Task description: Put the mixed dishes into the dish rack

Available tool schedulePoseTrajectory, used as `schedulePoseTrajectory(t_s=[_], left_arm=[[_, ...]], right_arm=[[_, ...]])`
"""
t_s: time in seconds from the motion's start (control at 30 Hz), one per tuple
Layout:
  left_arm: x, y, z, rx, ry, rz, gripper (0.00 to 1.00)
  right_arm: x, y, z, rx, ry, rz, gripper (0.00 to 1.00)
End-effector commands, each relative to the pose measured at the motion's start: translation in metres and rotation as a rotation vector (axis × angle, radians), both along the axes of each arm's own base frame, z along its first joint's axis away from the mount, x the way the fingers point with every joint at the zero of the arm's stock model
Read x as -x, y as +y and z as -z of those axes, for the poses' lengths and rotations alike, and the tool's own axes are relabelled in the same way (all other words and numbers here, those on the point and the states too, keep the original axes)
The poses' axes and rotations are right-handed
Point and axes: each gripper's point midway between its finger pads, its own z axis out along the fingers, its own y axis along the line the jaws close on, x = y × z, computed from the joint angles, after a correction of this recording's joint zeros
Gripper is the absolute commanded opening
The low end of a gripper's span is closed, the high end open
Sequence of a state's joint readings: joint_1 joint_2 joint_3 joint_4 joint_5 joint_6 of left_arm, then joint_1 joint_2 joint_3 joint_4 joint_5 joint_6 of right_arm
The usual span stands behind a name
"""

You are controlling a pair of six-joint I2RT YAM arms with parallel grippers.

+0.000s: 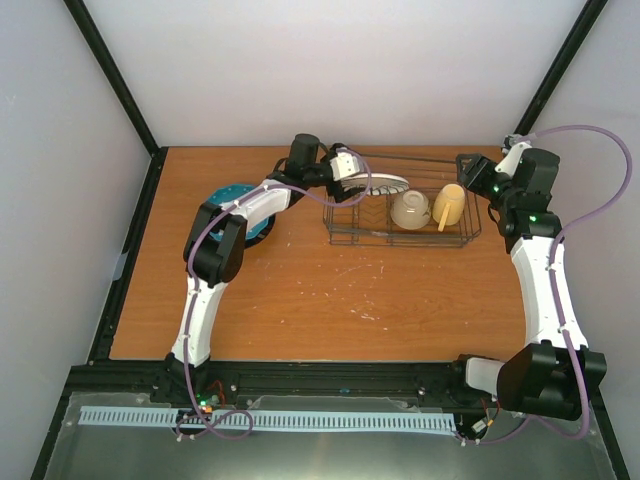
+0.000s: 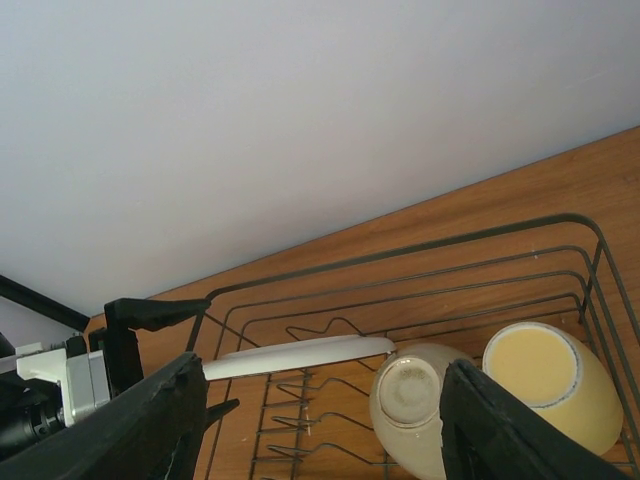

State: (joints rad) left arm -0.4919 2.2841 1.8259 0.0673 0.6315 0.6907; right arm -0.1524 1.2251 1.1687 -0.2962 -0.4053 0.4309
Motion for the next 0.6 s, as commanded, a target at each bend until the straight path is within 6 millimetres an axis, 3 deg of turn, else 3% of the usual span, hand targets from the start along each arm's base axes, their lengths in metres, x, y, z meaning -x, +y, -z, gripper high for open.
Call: schedulePoseTrajectory(t_s=[0.0,0.13,0.23,0.33,0.4,0.57], left_arm=[[-0.005,-0.002,-0.064,0.061,-0.122,-0.038,1.00],[-0.018,0.009,-0.100,0.100,-0.161,-0.156,1.00],[-0.034,0.034,-0.149,0.181,-0.218,-0.341,1.00],[-0.054,0.083,-0.214,0.336,-0.222,-0.592,1.00],[-0.062,0.115,-0.247,0.402,-0.145,-0.639,1.00],[-0.053,0.216,-0.305,0.600,0.072,-0.704,0.99]], right_arm=[[0.005,-0.002,-0.009,0.013,-0.036,-0.006,0.63],[0.003,-0.002,-0.011,0.017,-0.042,-0.008,0.63],[0.003,-0.002,-0.011,0.023,-0.045,-0.007,0.64],[0.002,-0.003,-0.012,0.028,-0.047,-0.004,0.64],[0.001,-0.003,-0.013,0.035,-0.053,-0.002,0.64],[-0.002,-0.004,-0.016,0.035,-0.067,-0.006,0.65]])
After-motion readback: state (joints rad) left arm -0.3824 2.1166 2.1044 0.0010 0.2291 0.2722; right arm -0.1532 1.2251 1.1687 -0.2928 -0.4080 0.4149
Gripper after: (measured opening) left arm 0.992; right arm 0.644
